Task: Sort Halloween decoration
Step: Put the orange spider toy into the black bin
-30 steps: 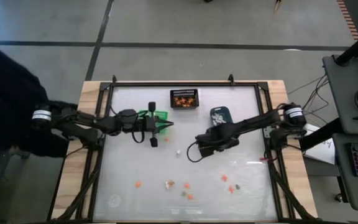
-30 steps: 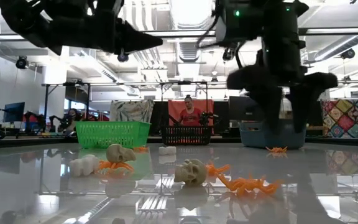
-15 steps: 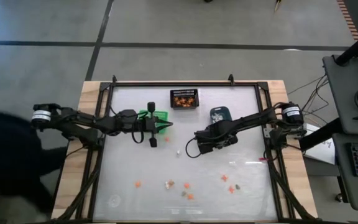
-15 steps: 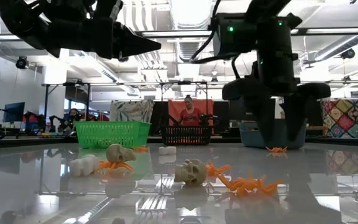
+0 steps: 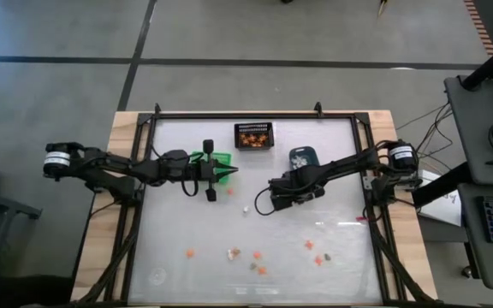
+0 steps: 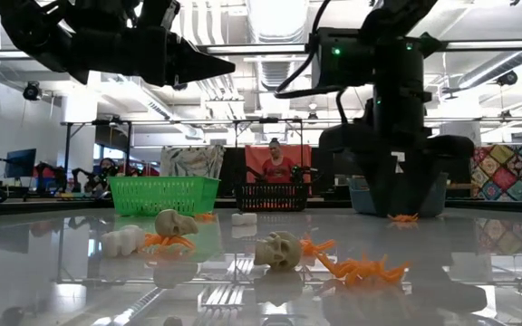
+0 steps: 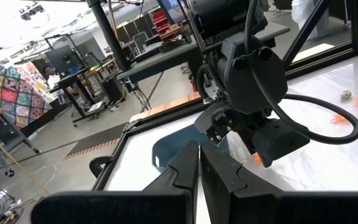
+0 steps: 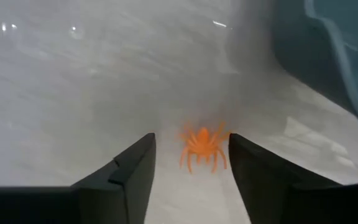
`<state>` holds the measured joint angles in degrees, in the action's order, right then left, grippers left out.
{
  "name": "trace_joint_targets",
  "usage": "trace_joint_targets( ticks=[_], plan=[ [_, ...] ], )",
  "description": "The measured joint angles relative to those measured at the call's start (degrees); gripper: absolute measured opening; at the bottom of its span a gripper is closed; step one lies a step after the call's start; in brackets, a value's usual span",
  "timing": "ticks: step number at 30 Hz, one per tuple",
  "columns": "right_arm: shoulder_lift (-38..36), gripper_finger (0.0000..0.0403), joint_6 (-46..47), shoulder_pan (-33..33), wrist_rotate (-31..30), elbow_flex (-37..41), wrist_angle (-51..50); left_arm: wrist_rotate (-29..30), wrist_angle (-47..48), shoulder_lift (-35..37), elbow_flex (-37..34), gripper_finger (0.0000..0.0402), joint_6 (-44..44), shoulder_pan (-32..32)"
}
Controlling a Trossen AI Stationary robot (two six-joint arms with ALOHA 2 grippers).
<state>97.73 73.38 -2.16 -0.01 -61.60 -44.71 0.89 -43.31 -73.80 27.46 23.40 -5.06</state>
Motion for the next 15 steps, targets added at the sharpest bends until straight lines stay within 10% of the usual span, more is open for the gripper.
trace_joint_targets(
  ticks=[15],
  plan=[
    [0.0, 0.0081, -1.5, 0.2, 0.0, 0.0, 0.7, 0.0, 0.2, 0.0, 0.0, 0.0000, -0.1, 0.0]
  ],
)
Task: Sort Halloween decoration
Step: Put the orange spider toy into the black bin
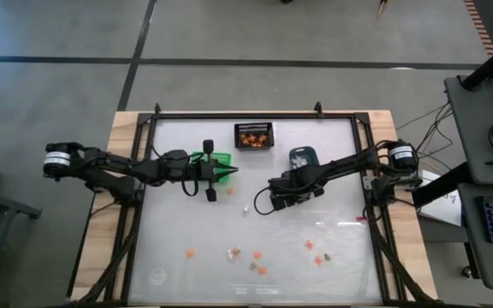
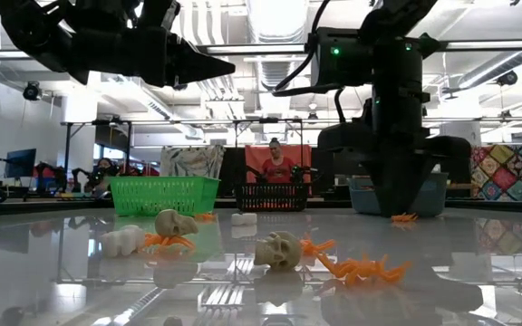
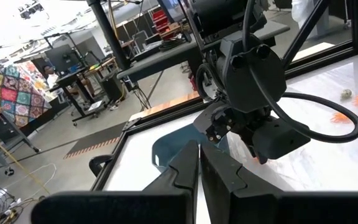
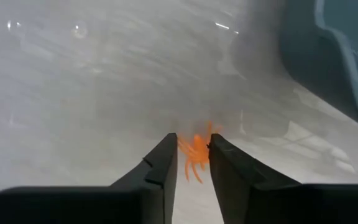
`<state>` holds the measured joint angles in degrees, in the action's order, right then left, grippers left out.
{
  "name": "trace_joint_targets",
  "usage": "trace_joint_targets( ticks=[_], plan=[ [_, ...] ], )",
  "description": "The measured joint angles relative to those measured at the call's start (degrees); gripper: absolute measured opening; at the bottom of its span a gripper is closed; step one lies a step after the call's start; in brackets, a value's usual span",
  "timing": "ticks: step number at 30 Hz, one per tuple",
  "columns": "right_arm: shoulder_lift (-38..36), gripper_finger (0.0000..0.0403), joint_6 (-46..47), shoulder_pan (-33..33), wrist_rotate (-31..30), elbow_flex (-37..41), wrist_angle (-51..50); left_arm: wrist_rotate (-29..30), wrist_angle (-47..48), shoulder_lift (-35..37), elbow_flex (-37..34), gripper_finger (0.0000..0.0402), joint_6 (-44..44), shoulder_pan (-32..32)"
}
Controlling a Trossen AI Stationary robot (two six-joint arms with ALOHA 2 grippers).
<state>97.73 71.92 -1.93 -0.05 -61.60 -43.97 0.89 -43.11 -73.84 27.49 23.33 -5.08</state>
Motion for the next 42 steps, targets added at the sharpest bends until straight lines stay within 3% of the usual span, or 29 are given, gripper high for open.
trace_joint_targets(
  ticks=[29, 37, 42],
  plan=[
    [-0.1, 0.0072, -0.7, 0.0, 0.0, -0.2, 0.9, 0.0, -0.1, 0.0, 0.0, 0.0000, 0.2, 0.0],
    [-2.1, 0.0124, -4.0, -0.1, 0.0, -2.8, 0.5, 0.0, 0.0, 0.0, 0.0, 0.0000, 0.2, -0.1],
    [-2.7, 0.0173, -0.5, -0.8, 0.1, -1.6, -4.1, 0.0, 0.3, 0.0, 0.0, 0.0000, 0.2, -0.1]
  ],
)
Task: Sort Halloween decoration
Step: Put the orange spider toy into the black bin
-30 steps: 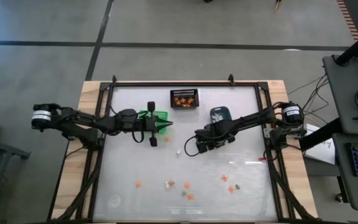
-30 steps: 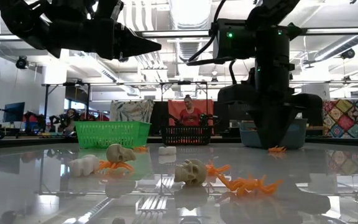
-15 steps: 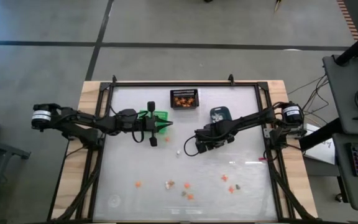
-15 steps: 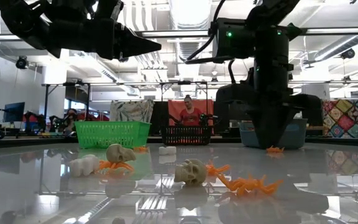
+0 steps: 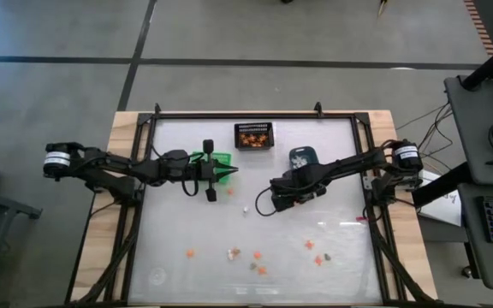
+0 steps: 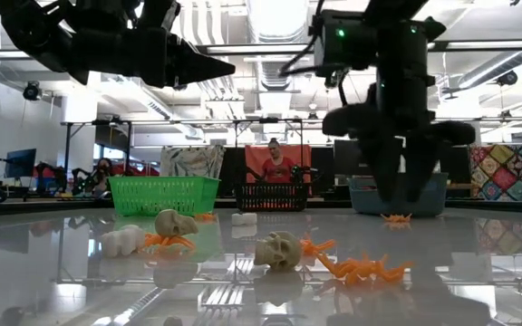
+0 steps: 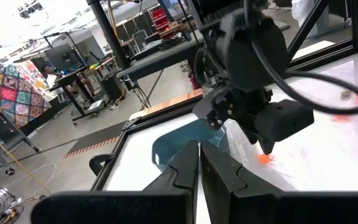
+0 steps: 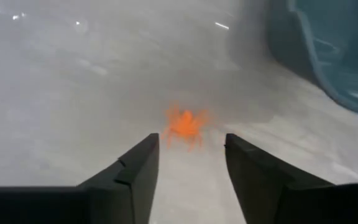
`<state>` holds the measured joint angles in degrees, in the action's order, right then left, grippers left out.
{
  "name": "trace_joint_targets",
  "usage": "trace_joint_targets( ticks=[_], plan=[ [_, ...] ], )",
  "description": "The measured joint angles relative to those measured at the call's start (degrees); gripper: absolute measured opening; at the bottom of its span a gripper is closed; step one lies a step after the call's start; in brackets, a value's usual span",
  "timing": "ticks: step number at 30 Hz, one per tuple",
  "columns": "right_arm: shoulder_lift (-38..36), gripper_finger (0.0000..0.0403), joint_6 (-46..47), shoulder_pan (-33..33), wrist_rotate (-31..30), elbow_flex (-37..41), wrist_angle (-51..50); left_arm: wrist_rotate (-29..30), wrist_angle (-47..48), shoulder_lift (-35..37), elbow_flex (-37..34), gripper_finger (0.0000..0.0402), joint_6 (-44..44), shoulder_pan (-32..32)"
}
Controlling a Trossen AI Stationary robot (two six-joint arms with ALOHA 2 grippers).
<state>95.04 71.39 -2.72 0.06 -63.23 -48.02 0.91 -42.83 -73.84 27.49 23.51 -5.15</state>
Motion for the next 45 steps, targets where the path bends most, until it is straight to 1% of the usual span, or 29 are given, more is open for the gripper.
trace_joint_targets(
  ticks=[3, 6, 9, 14, 17, 26, 31, 37, 45],
  plan=[
    [0.0, 0.0197, 1.2, 0.1, -0.1, 1.1, 1.7, 0.0, -0.2, 0.0, 0.0, 0.0000, 0.0, -0.3],
    [0.6, 0.0213, 1.6, 0.0, -0.2, 2.0, 3.2, 0.0, -0.3, 0.0, 0.0, 0.0000, 0.0, -0.6],
    [2.0, 0.0218, 2.2, -0.6, -1.2, 2.4, 5.5, 0.0, -0.4, 0.0, 0.0, 0.0000, 0.0, -0.7],
    [3.7, 0.0218, 2.6, -2.1, -3.5, 2.4, 5.5, 0.0, -0.4, 0.0, 0.0, 0.0000, 0.0, -0.9],
    [3.9, 0.0203, 3.5, -3.2, -5.2, 2.4, 5.7, 0.0, -0.4, 0.0, 0.0, 0.0000, 0.0, -1.0],
    [4.0, 0.0108, 4.2, -3.7, -5.2, 2.4, 6.4, 0.0, -0.7, 0.0, 0.0, 0.0000, 0.0, -1.4],
    [4.0, 0.0074, 3.6, -3.7, -5.1, 2.4, 6.6, 0.0, -0.7, 0.0, 0.0, 0.0000, 0.0, -1.4],
    [4.0, 0.0056, 2.9, -3.7, -5.1, 2.5, 6.6, 0.0, -0.8, 0.0, 0.0, 0.0000, 0.0, -1.4],
    [3.1, 0.0054, 2.5, -3.7, -5.0, 2.6, 6.2, 0.0, -0.8, 0.0, 0.0, 0.0000, 0.0, -1.4]
  ],
)
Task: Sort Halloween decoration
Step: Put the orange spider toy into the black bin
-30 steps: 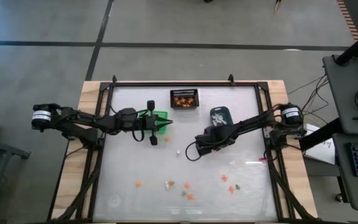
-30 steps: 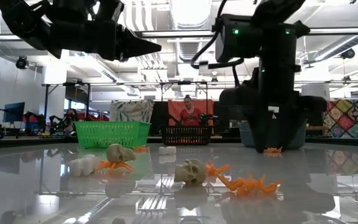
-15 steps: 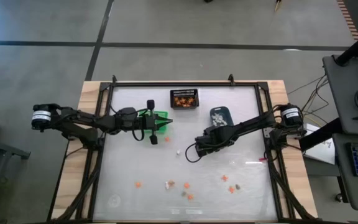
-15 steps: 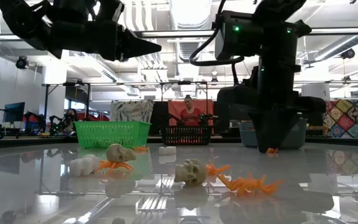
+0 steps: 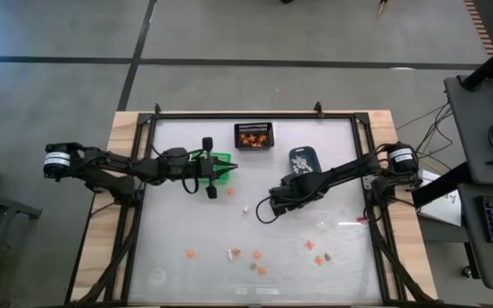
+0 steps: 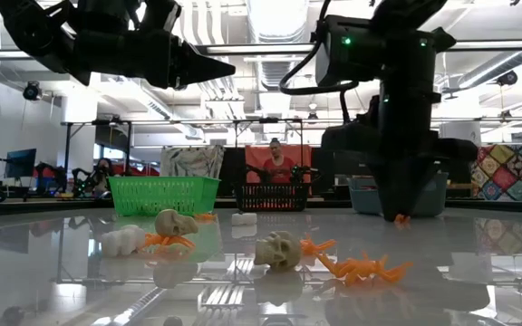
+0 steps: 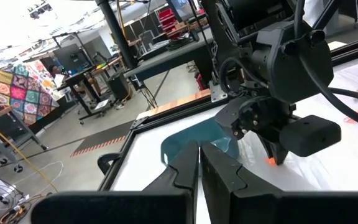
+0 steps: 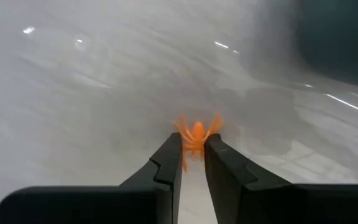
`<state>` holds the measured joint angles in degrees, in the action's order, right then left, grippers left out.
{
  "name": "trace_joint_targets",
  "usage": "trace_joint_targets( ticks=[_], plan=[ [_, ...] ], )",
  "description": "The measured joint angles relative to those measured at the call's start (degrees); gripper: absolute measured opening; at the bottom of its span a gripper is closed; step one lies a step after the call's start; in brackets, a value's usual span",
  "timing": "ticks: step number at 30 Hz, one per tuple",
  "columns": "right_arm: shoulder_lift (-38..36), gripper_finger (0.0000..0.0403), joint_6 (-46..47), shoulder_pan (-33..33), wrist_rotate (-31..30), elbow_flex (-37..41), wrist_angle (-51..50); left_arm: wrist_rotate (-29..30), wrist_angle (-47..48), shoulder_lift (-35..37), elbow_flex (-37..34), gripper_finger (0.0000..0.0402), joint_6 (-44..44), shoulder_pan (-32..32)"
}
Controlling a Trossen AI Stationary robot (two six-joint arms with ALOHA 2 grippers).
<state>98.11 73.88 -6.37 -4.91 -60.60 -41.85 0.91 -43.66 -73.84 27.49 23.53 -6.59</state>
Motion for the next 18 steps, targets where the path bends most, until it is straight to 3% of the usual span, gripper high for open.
trace_joint_targets(
  ticks=[13, 18],
  plan=[
    [-5.9, 0.0054, -2.9, 0.0, -0.2, -0.2, 0.6, 0.0, 0.0, 0.0, 0.3, 0.0000, -0.2, 0.0],
    [-7.0, 0.0054, -12.3, -2.4, -4.7, -0.3, 0.8, 0.0, 0.0, 0.0, 0.3, 0.0000, -0.2, 0.0]
  ],
)
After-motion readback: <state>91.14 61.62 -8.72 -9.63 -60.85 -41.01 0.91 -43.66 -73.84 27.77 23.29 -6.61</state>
